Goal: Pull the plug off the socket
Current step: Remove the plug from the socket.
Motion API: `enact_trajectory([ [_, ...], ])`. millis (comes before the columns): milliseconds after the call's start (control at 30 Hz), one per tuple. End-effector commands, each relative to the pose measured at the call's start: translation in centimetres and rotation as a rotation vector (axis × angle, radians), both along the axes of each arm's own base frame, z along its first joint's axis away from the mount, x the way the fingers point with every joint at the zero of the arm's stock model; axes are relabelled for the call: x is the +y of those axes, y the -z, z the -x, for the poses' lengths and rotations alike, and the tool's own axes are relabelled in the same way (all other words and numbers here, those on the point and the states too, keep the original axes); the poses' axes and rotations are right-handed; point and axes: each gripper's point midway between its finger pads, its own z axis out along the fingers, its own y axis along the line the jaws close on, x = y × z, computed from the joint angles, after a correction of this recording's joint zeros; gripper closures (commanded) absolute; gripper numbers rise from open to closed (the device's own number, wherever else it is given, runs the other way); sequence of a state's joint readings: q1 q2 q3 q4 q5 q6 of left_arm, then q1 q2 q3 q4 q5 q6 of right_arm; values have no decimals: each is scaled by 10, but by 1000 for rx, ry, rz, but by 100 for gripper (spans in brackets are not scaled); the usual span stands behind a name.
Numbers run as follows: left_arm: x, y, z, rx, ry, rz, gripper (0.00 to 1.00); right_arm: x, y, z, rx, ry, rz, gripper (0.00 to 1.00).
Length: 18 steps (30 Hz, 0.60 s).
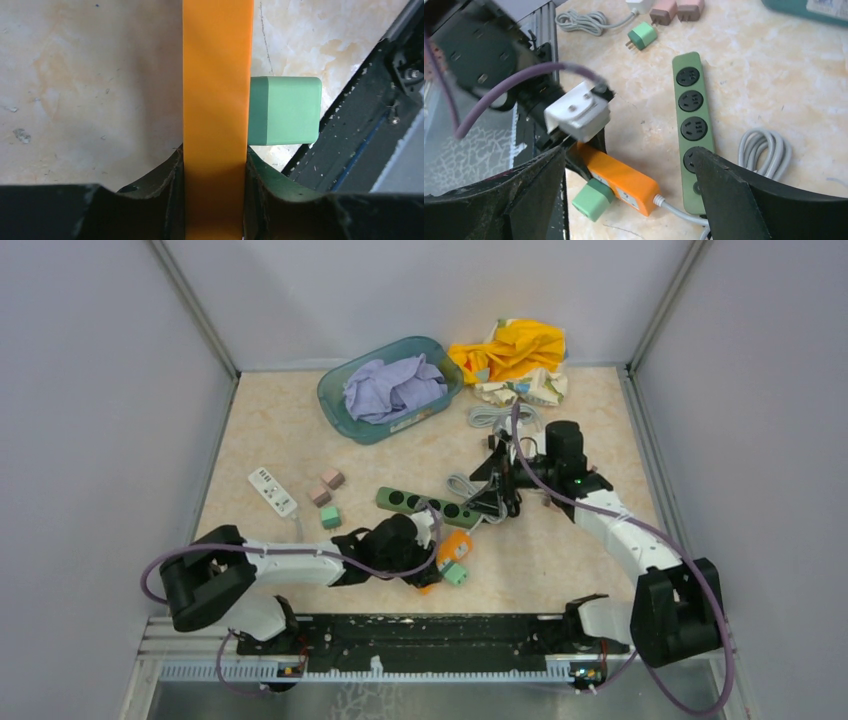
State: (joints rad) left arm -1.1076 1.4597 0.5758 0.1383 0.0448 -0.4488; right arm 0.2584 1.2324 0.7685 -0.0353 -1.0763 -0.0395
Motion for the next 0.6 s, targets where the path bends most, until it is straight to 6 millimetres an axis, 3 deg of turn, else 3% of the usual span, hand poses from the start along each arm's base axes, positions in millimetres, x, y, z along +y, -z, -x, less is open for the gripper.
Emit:
enact_trajectory([
  [0, -8, -28, 6, 98, 52, 224, 100, 1, -21, 20, -262, -188, -47, 1],
  [133, -2, -32, 4, 173, 58, 285, 100, -3, -7, 55, -403, -371, -71, 1],
  [200, -2, -34, 5, 218, 65, 311, 100, -6, 5, 66, -557, -442, -44, 1],
  [367, -1, -42, 8, 375, 87, 417, 100, -2, 42, 82, -690, -573, 102, 1],
  [567, 1, -38, 7, 555, 67, 458, 100, 8, 61, 102, -756, -705, 150, 7],
])
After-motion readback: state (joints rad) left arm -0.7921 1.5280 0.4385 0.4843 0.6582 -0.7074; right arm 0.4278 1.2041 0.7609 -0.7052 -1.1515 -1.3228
